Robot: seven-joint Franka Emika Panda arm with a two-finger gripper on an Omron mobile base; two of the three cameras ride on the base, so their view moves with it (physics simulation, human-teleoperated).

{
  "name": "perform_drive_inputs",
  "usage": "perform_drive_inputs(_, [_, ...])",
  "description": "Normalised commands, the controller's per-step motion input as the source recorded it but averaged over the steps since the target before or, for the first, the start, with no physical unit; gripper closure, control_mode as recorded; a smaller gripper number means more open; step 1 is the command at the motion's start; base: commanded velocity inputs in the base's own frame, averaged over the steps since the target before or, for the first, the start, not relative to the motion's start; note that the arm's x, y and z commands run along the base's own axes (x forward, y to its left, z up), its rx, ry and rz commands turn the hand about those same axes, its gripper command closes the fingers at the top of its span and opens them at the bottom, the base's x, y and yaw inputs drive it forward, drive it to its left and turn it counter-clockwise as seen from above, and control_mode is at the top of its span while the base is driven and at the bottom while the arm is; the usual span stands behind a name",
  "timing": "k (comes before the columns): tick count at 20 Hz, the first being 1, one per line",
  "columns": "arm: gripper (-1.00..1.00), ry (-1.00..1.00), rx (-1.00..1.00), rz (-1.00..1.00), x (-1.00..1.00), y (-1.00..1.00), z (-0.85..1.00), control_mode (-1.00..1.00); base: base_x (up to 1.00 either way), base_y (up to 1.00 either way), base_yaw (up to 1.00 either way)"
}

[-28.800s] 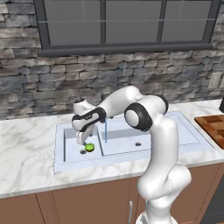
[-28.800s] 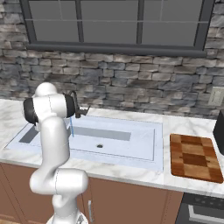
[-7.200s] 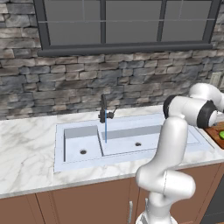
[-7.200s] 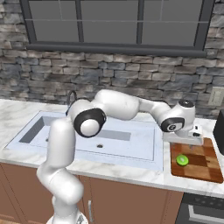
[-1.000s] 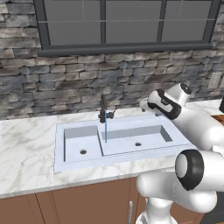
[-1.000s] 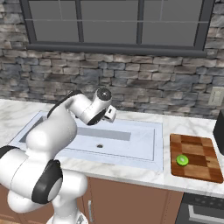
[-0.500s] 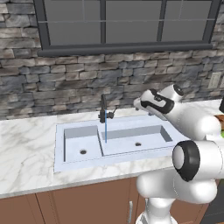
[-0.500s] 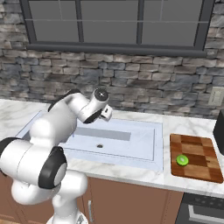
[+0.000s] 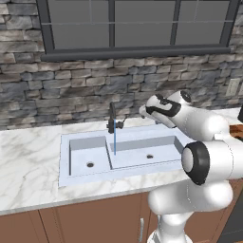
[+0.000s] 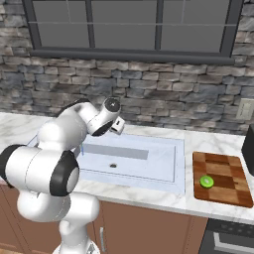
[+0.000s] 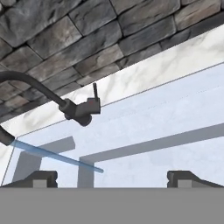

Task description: Pick the kiwi from the sink and place it on the cutting board to airdry. Then turn off the sink faucet.

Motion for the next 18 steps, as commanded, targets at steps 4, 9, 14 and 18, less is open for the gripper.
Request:
perform_drive_inputs(4, [-1.00, 0.00, 0.00, 0.00, 0.20, 0.11, -0.14, -1.00, 0.00, 0.00, 0.00])
perform_drive_inputs(9, [-1.00, 0.00, 0.01, 0.00, 0.17, 0.08, -0.13, -1.00, 0.00, 0.00, 0.00])
perform_drive_inputs(14, [1.00, -0.01, 0.01, 0.00, 0.12, 0.11, -0.05, -1.00, 0.00, 0.00, 0.00])
perform_drive_inputs(18, [1.00, 0.00, 0.01, 0.00, 0.11, 0.07, -0.02, -1.00, 0.00, 0.00, 0.00])
